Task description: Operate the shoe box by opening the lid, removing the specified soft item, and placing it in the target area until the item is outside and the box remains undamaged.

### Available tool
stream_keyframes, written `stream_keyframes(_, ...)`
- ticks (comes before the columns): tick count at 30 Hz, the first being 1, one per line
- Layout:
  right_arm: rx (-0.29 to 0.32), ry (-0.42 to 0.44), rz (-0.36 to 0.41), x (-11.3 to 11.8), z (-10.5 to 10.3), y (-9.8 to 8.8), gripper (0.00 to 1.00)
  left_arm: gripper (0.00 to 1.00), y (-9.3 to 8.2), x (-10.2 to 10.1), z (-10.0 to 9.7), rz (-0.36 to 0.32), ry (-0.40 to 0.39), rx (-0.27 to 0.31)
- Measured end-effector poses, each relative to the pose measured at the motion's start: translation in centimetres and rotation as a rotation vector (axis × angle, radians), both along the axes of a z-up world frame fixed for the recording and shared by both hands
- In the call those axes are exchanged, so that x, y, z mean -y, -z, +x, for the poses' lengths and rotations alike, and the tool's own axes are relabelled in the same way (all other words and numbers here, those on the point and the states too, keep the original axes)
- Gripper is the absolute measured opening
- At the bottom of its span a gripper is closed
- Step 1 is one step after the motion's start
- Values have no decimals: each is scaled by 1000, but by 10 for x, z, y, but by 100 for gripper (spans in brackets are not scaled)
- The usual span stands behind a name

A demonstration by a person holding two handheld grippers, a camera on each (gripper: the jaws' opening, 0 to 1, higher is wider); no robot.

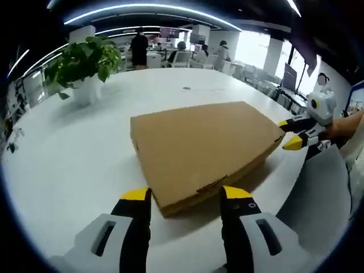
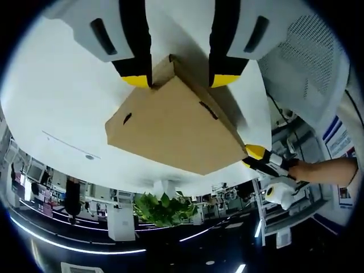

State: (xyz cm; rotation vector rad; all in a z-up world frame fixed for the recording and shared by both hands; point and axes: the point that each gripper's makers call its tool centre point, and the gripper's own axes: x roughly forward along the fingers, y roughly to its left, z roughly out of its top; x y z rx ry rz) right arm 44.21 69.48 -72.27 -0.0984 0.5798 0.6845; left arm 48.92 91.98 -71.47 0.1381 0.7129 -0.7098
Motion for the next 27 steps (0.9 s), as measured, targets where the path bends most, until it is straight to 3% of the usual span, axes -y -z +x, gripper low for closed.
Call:
stream_keyframes(13, 8, 21, 33, -1, 1, -9, 39, 51, -8, 1, -1, -1, 20, -2)
stream_keyframes(27, 48, 27, 50, -2, 0, -31, 41, 58, -27, 5, -3, -19, 27, 42)
